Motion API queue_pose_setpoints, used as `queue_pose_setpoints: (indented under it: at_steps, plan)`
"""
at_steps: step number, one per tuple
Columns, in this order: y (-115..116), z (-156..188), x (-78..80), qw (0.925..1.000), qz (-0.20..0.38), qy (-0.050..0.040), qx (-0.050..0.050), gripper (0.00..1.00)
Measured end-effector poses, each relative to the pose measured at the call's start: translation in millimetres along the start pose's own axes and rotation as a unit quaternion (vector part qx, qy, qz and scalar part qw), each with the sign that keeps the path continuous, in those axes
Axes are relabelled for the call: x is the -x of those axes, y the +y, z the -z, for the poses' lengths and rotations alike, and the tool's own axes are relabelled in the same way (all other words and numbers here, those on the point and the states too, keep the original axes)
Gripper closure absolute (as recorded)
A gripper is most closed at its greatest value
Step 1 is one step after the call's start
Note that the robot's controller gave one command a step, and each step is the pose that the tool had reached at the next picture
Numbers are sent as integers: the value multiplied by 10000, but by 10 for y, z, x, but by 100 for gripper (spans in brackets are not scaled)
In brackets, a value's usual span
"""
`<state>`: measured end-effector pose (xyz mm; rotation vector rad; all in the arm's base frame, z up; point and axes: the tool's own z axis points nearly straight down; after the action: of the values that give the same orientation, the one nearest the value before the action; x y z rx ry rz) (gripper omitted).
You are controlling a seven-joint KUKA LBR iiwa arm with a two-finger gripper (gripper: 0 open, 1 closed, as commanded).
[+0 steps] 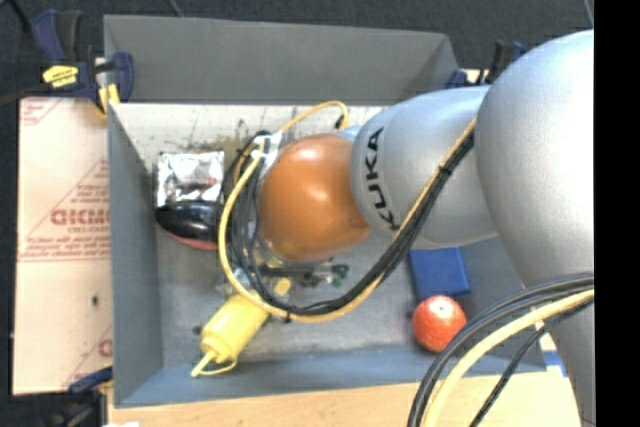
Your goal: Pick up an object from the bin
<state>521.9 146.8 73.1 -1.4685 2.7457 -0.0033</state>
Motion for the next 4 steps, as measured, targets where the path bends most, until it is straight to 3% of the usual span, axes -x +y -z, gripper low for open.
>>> queue_pose_setpoints:
  at_steps: [4]
  plan:
    - [7,195,-7,10000,-16,8,15,100]
